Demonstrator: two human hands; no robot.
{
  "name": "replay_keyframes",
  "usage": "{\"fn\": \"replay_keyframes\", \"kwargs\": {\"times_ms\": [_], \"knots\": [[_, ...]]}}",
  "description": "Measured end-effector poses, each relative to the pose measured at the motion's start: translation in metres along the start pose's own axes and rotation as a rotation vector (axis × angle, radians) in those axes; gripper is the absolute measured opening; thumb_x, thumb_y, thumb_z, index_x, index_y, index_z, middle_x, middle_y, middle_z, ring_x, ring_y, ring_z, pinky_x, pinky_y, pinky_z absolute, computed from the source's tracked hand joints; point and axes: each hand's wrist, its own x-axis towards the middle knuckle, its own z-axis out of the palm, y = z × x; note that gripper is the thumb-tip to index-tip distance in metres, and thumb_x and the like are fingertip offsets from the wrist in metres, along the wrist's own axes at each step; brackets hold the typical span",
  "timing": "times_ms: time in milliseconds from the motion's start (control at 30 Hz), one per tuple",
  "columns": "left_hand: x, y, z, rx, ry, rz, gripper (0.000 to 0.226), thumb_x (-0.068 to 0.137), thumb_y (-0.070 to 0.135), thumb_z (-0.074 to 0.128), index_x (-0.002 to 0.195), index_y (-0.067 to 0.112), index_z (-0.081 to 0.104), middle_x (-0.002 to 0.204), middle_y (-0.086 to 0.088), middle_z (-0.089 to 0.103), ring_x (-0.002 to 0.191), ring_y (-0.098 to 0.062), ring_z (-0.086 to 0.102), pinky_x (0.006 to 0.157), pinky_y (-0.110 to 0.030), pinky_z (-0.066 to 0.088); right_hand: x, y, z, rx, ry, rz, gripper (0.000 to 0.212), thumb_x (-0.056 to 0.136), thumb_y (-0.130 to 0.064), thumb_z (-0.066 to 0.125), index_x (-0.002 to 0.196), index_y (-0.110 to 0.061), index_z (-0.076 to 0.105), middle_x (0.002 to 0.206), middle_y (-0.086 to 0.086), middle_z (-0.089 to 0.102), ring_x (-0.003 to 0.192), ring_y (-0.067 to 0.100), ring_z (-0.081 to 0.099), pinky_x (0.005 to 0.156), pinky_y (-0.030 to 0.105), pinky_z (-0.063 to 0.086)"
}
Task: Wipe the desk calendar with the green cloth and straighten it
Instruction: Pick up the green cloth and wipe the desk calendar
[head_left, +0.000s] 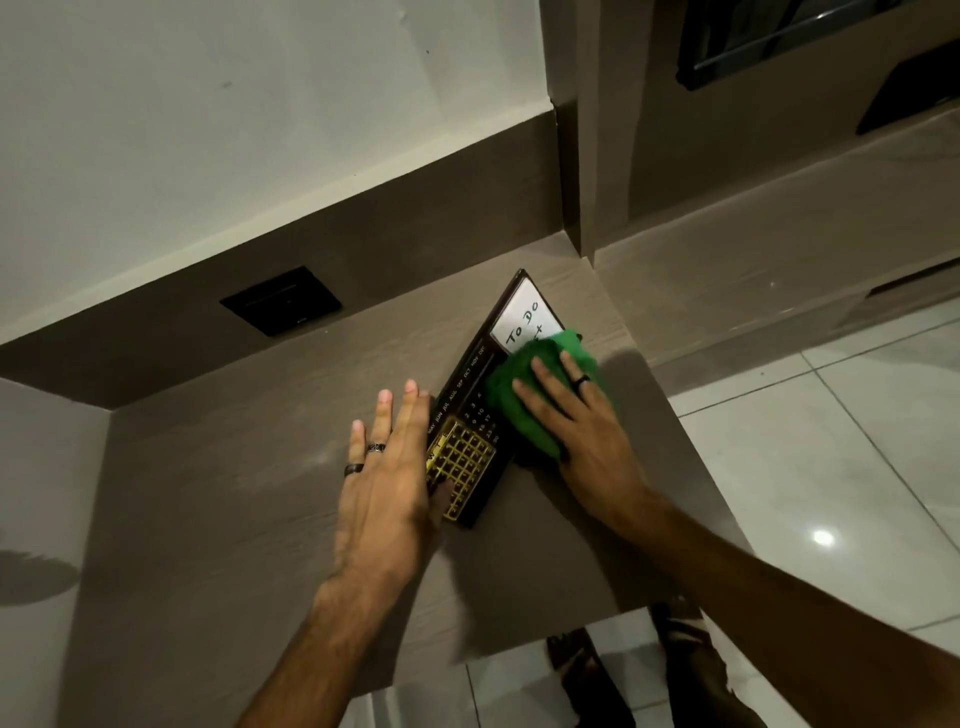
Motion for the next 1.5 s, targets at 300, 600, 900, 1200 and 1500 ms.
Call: {"fn": "replay_keyframes", "kwargs": {"times_ms": [300,600,900,1200,1500], "knots": [[0.001,0.005,-0.004,0.122,-0.033,-0.014,0.102,0.089,0.029,0.068,0.156,0.022,-0.008,0.163,0.003,-0.014,0.149,-0.017,-0.018,0.122,-0.043,-0.011,0.009,0.004,-0.002,-0.028,-0.107,-0.251,0.076,0.082,-0.012,0.072,0.147,-0.028,0.035,0.156,0.006,0.034,0.146,0.035,0.02,0.116,0.053,0.018],[0.002,0.004,-0.002,0.071,-0.04,-0.022,0.104,0.087,0.029,0.071,0.151,0.028,-0.011,0.164,0.003,-0.009,0.149,-0.014,-0.016,0.119,-0.039,-0.014,-0.013,-0.006,-0.008,-0.04,-0.246,-0.408,0.052,0.082,-0.018,0.069,0.131,-0.03,0.058,0.146,0.002,0.05,0.139,0.035,0.036,0.111,0.052,0.026],[0.0,0.004,-0.004,0.079,-0.035,0.002,0.104,0.088,0.026,0.07,0.157,0.023,-0.006,0.161,0.006,-0.013,0.149,-0.015,-0.014,0.119,-0.037,-0.012,-0.02,-0.007,-0.016,-0.108,-0.209,-0.237,0.045,0.076,-0.017,0.079,0.118,-0.028,0.068,0.135,0.0,0.061,0.13,0.034,0.049,0.1,0.049,0.04],[0.001,0.006,-0.005,0.029,-0.046,-0.03,0.105,0.087,0.019,0.072,0.156,0.025,-0.006,0.162,0.007,-0.01,0.147,-0.012,-0.014,0.118,-0.041,-0.012,0.052,0.048,-0.054,-0.392,-0.048,0.255,0.054,0.081,-0.002,0.061,0.13,-0.025,0.06,0.144,0.003,0.051,0.131,0.039,0.037,0.099,0.051,0.032],[0.001,0.003,-0.004,0.017,-0.027,-0.002,0.1,0.087,0.026,0.07,0.156,0.022,-0.002,0.161,0.006,-0.005,0.15,-0.014,-0.008,0.12,-0.039,-0.009,-0.032,-0.057,-0.016,-0.186,-0.341,-0.358,0.03,0.077,-0.025,0.065,0.106,-0.032,0.071,0.12,-0.005,0.066,0.114,0.03,0.052,0.091,0.042,0.038]]}}
